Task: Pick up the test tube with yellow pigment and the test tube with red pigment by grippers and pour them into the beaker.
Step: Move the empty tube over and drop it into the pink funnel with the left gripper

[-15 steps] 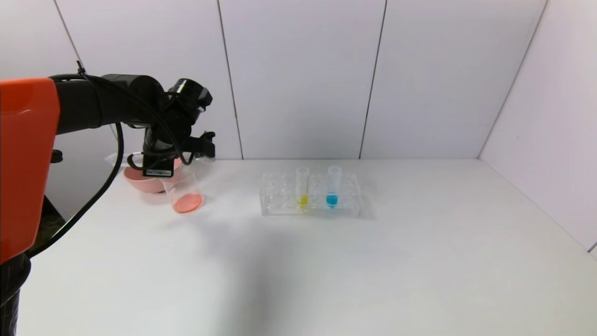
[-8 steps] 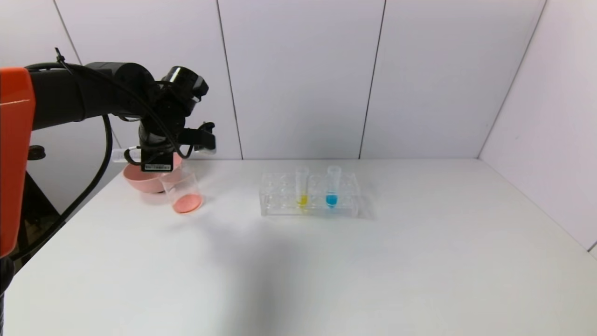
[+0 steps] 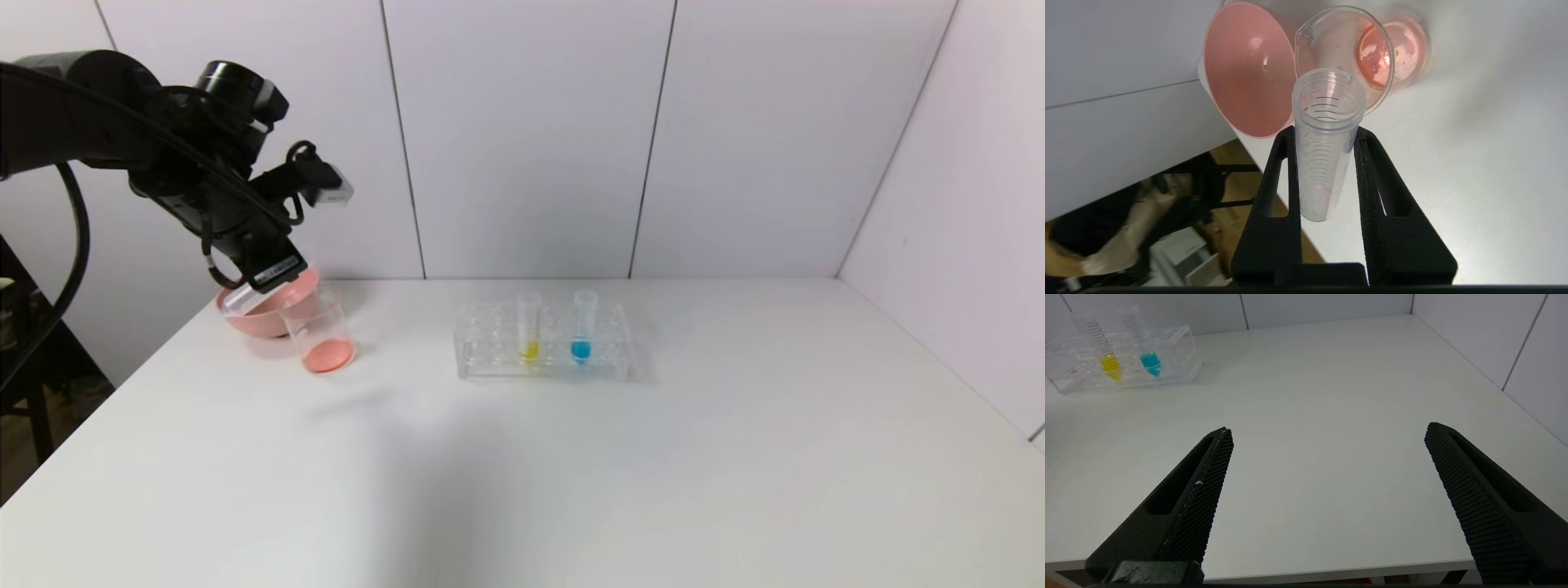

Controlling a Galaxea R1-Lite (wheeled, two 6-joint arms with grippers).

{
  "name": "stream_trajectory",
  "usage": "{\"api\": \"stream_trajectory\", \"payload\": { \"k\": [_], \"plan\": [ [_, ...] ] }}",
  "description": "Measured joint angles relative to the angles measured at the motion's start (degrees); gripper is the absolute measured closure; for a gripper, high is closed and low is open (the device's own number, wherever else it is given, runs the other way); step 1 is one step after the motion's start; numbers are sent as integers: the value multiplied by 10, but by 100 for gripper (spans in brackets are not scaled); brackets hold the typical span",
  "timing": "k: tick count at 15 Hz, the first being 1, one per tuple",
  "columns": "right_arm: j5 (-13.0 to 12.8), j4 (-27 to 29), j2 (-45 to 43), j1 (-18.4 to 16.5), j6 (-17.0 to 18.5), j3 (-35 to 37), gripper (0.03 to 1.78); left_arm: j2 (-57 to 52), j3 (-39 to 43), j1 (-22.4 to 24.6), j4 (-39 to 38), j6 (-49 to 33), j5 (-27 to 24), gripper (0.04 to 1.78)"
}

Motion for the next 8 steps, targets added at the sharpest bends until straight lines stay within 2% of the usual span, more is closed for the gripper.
{"api": "stream_trajectory", "payload": {
  "k": [2, 4, 5, 8],
  "plan": [
    [0, 0, 0, 0, 0, 0, 10, -31, 29, 6, -16, -97, -20, 140],
    [0, 0, 0, 0, 0, 0, 10, -62, 85, 10, -64, -193, -22, 140],
    [0, 0, 0, 0, 0, 0, 10, -76, 124, 11, -106, -236, -24, 140],
    [0, 0, 0, 0, 0, 0, 10, -121, 271, 16, -299, -323, -24, 140]
  ]
}}
